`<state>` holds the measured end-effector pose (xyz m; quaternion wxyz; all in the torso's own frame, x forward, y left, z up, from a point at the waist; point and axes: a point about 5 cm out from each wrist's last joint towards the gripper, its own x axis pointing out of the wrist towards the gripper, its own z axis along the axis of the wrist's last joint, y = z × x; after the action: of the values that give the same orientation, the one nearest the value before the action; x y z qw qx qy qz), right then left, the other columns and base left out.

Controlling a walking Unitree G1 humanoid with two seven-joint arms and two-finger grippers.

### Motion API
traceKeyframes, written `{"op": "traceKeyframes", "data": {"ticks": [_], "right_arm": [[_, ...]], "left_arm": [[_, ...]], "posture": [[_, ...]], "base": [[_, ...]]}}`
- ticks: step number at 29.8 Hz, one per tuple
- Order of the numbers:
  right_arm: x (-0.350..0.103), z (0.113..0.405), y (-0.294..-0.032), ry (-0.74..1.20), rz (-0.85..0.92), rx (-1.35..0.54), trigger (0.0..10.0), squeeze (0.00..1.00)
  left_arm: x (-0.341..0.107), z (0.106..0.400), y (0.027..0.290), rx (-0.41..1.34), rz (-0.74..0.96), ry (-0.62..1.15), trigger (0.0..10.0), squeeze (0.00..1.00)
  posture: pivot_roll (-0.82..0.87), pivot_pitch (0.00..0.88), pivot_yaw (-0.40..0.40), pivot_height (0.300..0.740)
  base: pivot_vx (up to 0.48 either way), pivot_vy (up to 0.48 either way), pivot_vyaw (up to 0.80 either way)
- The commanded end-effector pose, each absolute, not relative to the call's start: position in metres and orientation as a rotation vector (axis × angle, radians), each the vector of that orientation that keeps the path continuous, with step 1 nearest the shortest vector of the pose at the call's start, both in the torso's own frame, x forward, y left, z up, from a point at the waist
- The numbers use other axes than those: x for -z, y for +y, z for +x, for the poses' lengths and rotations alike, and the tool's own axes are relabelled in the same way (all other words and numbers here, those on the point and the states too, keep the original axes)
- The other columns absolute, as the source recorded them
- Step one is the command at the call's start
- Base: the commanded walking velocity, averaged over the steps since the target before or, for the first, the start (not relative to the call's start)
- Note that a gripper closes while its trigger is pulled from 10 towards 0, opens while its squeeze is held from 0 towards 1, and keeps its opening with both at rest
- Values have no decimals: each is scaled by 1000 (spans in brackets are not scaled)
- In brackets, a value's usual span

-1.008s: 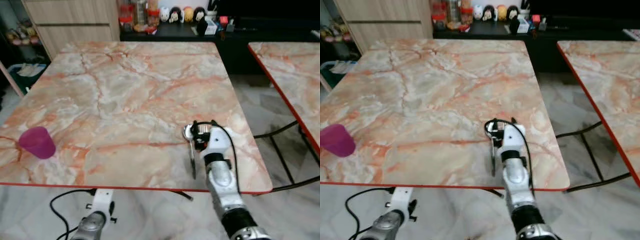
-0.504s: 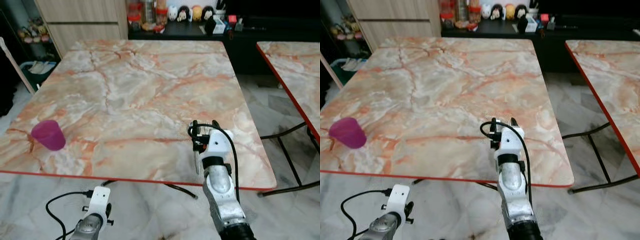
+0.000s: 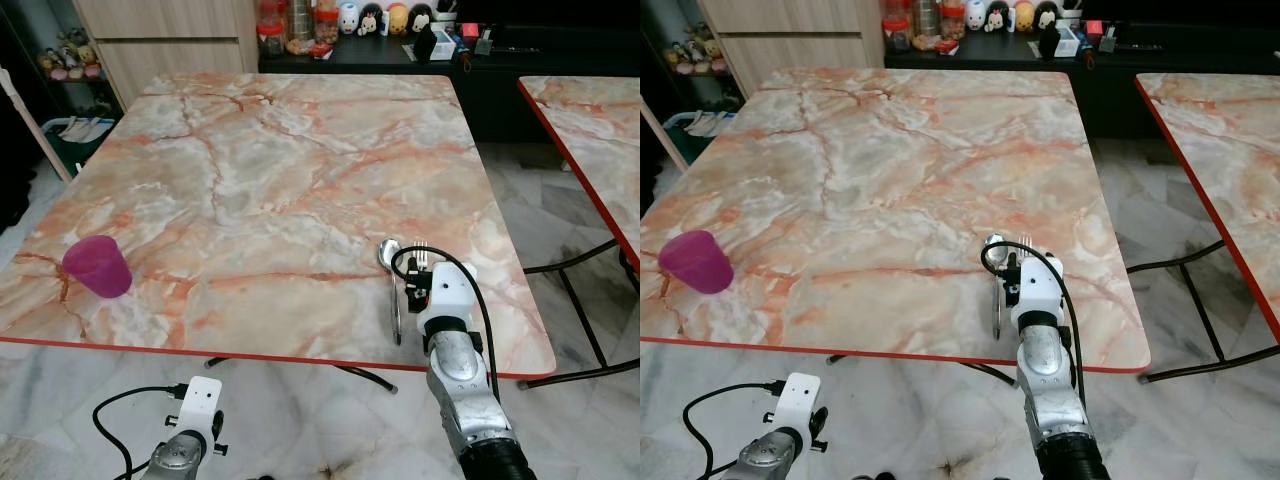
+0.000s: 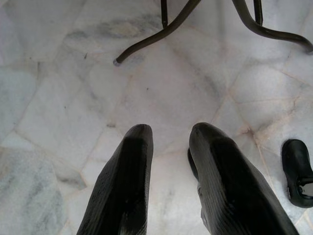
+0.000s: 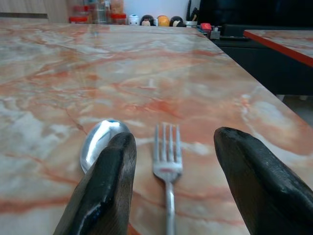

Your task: Setting the table

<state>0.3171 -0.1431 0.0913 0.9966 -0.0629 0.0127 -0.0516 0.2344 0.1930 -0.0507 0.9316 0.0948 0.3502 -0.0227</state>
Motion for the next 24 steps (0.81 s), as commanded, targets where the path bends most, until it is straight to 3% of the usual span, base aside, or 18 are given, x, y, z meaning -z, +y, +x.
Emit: {"op": "traceKeyframes", "data": {"ticks": [1, 14, 24], "right_arm": [[-87, 317, -141, 53, -117, 98, 10000, 0], [-96, 310, -112, 25, -52, -11, 10000, 0], [-95, 310, -114, 60, -32, 26, 10000, 0]], "left_arm": [[52, 232, 196, 51, 212, 727, 10000, 0], [52, 232, 197, 51, 214, 727, 10000, 0], [52, 232, 194, 63, 215, 732, 10000, 0]], "posture": [[-4, 139, 24, 740], [-8, 144, 23, 740], [-14, 139, 18, 740]], "base": [[0, 0, 0], [0, 0, 0], [0, 0, 0]]}}
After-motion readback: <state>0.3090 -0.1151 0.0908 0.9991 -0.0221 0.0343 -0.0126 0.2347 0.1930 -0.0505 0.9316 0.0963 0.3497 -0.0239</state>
